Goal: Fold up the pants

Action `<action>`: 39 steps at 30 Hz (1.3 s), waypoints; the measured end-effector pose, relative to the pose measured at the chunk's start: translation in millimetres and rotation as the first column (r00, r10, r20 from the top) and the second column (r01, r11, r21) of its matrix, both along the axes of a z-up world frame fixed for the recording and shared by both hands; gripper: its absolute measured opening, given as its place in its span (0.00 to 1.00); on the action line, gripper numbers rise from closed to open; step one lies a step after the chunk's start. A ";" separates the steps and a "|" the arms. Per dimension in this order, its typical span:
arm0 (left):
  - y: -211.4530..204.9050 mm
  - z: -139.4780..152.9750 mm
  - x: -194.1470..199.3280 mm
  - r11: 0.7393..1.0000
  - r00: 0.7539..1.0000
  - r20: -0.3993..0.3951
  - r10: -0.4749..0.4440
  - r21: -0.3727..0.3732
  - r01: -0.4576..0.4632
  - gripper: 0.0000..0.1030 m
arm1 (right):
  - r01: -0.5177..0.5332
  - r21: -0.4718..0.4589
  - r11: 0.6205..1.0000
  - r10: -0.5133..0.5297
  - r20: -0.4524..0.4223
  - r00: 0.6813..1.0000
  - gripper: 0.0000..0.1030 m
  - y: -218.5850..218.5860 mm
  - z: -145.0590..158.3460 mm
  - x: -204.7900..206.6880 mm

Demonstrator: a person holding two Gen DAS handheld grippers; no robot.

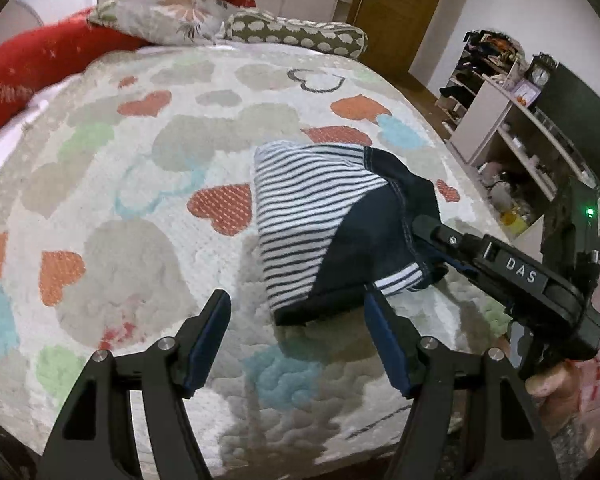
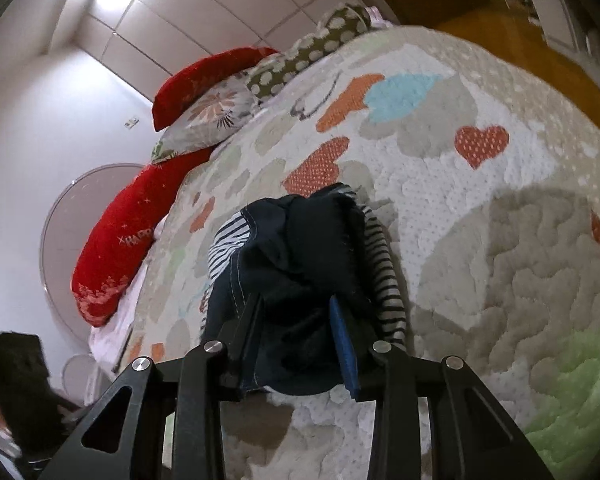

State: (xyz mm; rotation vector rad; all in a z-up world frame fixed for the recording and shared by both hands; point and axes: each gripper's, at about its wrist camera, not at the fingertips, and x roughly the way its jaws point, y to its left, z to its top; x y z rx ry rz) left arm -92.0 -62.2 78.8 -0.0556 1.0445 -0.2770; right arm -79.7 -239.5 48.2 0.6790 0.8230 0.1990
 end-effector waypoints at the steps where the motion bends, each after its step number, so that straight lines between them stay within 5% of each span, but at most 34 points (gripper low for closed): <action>1: -0.6 1.9 -1.4 1.000 1.000 0.019 0.005 0.027 -0.005 0.68 | -0.002 -0.003 1.000 0.002 0.010 1.000 0.35 0.3 -1.5 -0.9; 6: -2.1 8.9 -6.5 0.990 0.995 0.102 0.016 0.139 -0.030 0.71 | -0.045 -0.057 0.997 0.044 -0.027 0.999 0.34 0.2 4.8 -3.6; 11: -1.7 9.5 -6.4 0.983 0.993 0.116 0.021 0.181 -0.042 0.71 | 0.006 -0.248 0.969 -0.004 0.008 1.000 0.36 8.8 29.3 -21.9; 21: -0.6 10.5 -7.8 0.973 0.991 0.130 0.034 0.221 -0.063 0.71 | 0.066 -0.240 0.968 -0.075 -0.027 0.997 0.43 -7.1 27.1 -28.0; 27: -1.4 3.2 -7.2 0.979 0.996 0.087 0.024 0.201 -0.041 0.71 | 0.056 -0.302 0.952 -0.069 -0.032 0.997 0.46 0.6 26.4 -28.1; 39: -2.0 -9.8 -2.1 0.984 0.999 0.037 0.021 0.177 -0.027 0.71 | 0.089 -0.274 0.958 -0.105 -0.043 0.994 0.49 -10.1 19.4 -30.5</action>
